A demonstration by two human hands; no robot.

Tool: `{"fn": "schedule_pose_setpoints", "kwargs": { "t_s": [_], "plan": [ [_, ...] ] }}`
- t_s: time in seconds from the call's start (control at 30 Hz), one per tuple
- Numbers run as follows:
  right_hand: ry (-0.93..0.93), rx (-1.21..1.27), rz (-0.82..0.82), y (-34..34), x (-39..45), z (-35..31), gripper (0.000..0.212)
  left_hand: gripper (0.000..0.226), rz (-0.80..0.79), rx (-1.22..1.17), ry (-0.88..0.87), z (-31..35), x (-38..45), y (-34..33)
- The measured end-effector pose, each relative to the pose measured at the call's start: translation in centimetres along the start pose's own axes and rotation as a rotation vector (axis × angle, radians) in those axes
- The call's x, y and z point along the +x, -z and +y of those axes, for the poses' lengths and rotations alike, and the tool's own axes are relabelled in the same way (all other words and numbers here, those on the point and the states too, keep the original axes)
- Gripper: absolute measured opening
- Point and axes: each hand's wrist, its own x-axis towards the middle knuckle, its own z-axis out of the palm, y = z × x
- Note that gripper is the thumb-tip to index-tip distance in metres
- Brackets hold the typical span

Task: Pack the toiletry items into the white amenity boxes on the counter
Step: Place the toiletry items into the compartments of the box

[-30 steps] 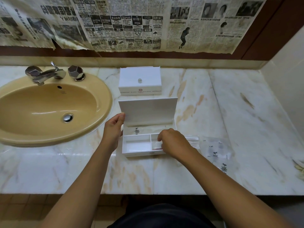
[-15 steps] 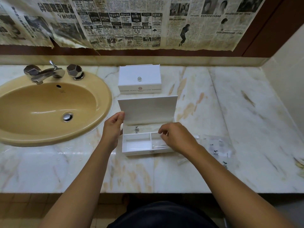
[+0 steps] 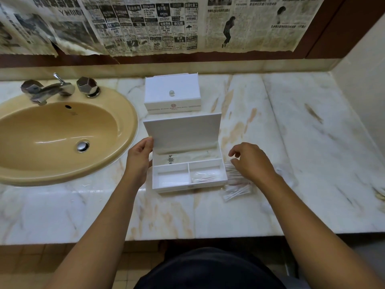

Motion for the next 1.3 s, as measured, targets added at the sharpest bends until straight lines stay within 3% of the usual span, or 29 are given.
{"fn": "schedule_pose_setpoints", "kwargs": {
  "t_s": [0.3, 0.7, 0.93, 1.17, 1.3],
  "plan": [
    [-0.110, -0.061, -0.065, -2.0, 0.9, 1.0, 0.036, 0.027, 0.003, -0.007, 0.004, 0.0, 0.2, 0.0],
    [-0.050, -0.003, 0.087, -0.9, 0.8, -0.1, 0.021, 0.026, -0.002, -0.012, -0.003, 0.1, 0.0, 0.0],
    [0.078, 0.097, 0.240, 1.1, -0.6, -2.8, 0.016, 0.024, 0.006, -0.017, 0.003, 0.2, -0.2, -0.2],
    [0.186, -0.003, -0.023, -0.6, -2.7, -5.9, 0.021, 0.024, 0.003, -0.024, 0.006, 0.3, -0.2, -0.2],
    [0.222, -0.161, -0.041, -2.6, -2.8, -6.3, 0.027, 0.025, -0.003, -0.031, 0.005, 0.2, -0.2, -0.1]
  ]
}}
